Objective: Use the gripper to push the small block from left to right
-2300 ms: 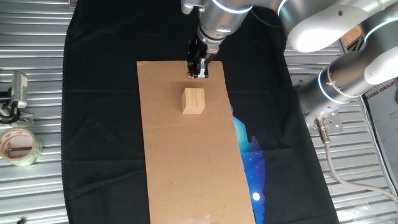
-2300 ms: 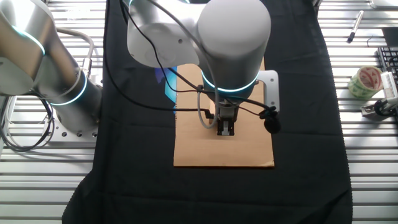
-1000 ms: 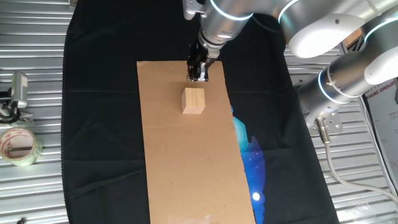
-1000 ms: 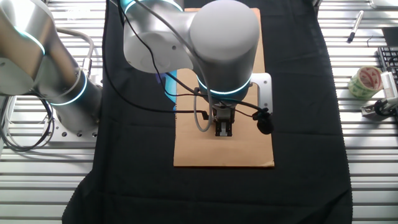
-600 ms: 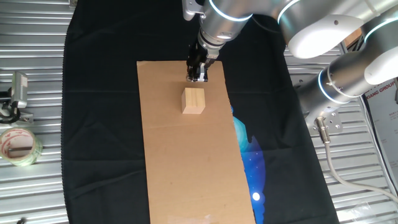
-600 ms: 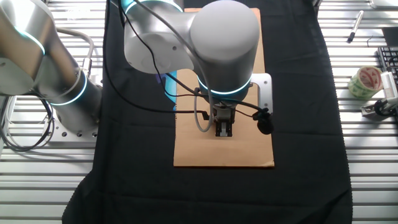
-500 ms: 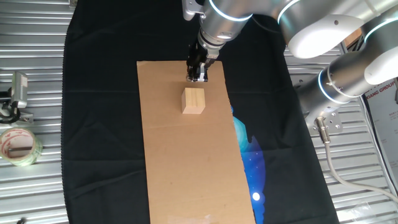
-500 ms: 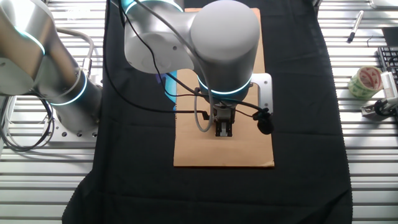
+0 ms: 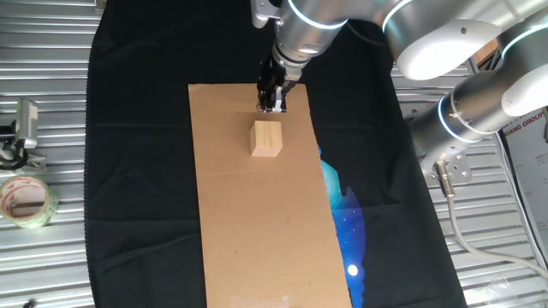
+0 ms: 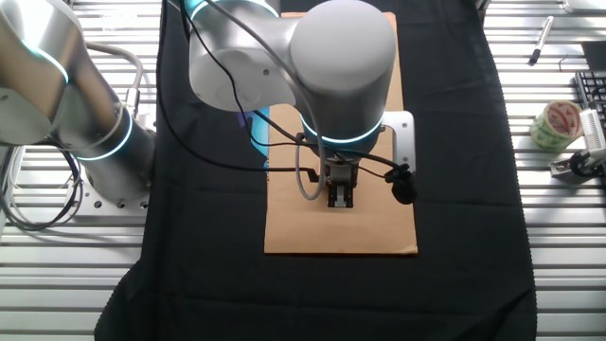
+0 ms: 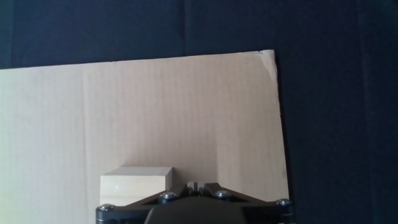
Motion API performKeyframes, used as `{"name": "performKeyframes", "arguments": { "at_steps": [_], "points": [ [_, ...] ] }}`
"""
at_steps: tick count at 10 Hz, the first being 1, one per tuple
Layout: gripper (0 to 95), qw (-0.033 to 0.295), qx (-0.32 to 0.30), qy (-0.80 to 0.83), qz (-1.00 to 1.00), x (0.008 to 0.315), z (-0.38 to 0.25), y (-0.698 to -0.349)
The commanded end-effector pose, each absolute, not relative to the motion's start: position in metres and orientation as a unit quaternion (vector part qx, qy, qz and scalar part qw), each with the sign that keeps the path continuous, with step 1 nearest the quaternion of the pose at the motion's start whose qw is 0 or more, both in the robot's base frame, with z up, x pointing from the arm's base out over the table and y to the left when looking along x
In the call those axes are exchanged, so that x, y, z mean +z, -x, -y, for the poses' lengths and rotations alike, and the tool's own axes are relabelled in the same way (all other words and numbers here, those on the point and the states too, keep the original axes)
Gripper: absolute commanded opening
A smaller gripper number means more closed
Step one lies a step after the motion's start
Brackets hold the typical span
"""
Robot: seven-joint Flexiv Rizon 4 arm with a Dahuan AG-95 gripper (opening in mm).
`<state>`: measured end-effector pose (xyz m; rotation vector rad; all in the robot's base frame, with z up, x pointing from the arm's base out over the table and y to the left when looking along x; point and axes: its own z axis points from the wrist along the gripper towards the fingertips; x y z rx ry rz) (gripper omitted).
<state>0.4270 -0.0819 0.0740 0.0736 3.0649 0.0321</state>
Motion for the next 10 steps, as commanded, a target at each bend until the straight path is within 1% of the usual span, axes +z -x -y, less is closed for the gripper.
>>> {"name": "performKeyframes", "arguments": {
  "at_steps": [1, 10],
  "points": [
    [0.0, 0.039, 0.011, -0.023, -0.999, 0.0731, 0.0814, -0.4276],
    [0.0, 0.036, 0.016, -0.020, -0.999, 0.0721, 0.0803, -0.4286]
  ]
}}
